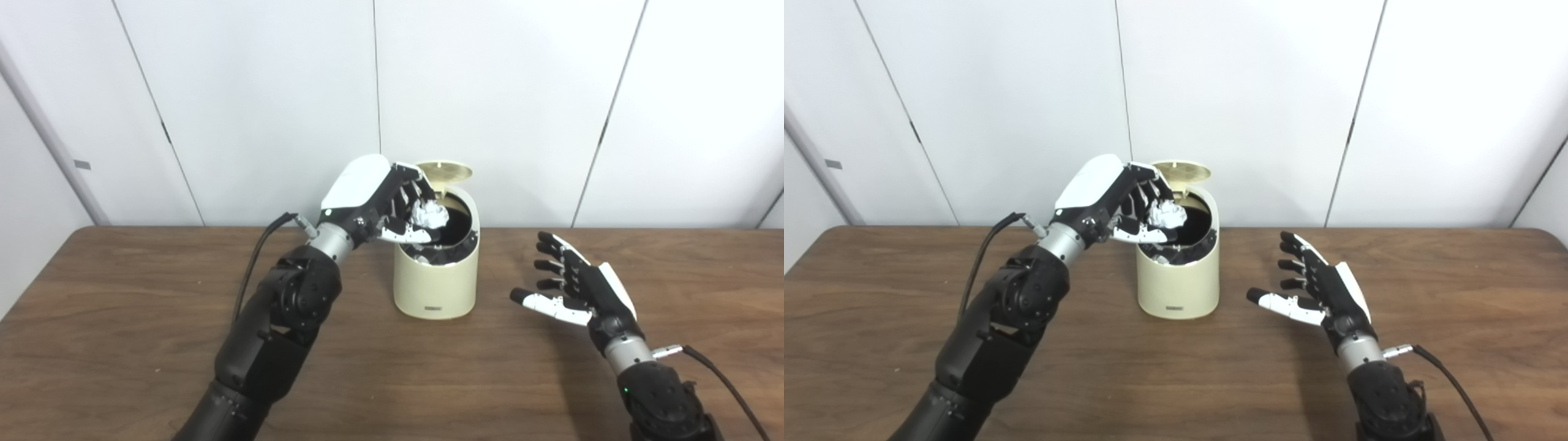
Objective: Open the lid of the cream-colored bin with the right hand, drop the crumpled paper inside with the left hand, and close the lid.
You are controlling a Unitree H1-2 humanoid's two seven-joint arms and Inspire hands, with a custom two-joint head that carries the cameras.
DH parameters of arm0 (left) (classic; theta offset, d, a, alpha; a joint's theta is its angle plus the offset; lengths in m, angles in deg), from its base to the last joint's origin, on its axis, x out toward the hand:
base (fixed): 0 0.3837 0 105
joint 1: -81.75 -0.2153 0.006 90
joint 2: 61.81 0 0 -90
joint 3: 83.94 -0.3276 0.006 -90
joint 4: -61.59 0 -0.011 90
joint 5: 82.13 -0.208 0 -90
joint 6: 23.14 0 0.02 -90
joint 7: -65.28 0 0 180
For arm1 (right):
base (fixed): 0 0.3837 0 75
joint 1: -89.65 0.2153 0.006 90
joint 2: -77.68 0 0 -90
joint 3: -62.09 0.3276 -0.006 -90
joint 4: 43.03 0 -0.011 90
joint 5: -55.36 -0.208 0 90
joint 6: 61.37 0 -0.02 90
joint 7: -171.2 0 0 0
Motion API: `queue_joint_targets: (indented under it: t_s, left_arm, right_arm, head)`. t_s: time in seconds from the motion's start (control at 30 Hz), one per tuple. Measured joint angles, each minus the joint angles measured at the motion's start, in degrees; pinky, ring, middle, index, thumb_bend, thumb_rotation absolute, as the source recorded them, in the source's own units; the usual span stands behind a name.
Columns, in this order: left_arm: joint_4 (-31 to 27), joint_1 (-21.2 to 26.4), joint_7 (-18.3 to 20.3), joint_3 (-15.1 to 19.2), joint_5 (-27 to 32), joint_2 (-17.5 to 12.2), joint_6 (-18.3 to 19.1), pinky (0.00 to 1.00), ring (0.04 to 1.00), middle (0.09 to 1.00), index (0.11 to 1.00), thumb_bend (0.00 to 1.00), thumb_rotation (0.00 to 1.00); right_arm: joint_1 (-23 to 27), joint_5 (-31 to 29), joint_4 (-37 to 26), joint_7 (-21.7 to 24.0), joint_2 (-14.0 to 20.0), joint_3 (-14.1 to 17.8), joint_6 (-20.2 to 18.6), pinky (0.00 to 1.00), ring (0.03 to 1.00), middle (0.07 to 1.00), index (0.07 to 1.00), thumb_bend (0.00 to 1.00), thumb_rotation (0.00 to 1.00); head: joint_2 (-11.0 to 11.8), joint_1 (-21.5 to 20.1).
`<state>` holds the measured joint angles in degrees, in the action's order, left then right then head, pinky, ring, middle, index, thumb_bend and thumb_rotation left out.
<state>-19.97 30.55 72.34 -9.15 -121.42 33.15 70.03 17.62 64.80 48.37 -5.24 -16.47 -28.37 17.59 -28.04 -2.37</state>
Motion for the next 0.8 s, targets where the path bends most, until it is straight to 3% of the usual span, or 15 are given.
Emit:
queue_joint_targets:
  t_s: [0.3,0.53,0.67,0.73,0.77,0.8]
  left_arm:
    - [7.0,2.3,-6.8,-2.3,-3.0,0.4,-4.2,0.32,0.38,0.477,0.527,0.5,0.0]
    - [8.6,2.9,-9.1,-3.5,-4.1,0.3,-4.7,0.31,0.374,0.481,0.525,0.5,0.0]
    - [8.6,3.1,-9.1,-4.0,-5.4,0.3,-4.1,0.39,0.413,0.503,0.53,0.5,0.0]
    - [8.6,3.3,-9.1,-4.5,-6.3,0.1,-4.0,0.45,0.533,0.604,0.502,0.52,0.04]
    - [8.6,3.3,-9.2,-4.6,-6.4,0.0,-4.1,0.47,0.564,0.629,0.576,0.7,0.02]
    - [8.6,3.3,-9.2,-4.6,-6.4,-0.1,-4.1,0.49,0.588,0.648,0.627,0.81,0.02]
  right_arm:
    - [-0.3,-0.1,-1.1,0.2,0.1,0.0,-0.1,0.72,0.832,0.895,0.905,0.66,0.29]
    - [-0.4,-0.2,-1.1,0.3,0.3,0.2,-0.1,0.71,0.83,0.898,0.906,0.66,0.3]
    - [-0.4,-0.1,-1.0,0.4,0.5,0.2,-0.1,0.71,0.83,0.897,0.905,0.66,0.3]
    - [-0.4,-0.1,-1.0,0.4,0.5,0.2,0.0,0.71,0.835,0.9,0.907,0.66,0.3]
    - [-0.4,-0.2,-1.0,0.4,0.5,0.2,0.0,0.71,0.834,0.899,0.908,0.66,0.31]
    - [-0.4,-0.2,-1.0,0.4,0.5,0.2,0.0,0.71,0.834,0.898,0.91,0.66,0.31]
  head:
    - [-0.2,0.1]
    - [-0.4,0.2]
    - [-0.4,0.2]
    - [-0.4,0.2]
    - [-0.4,0.2]
    - [-0.4,0.2]
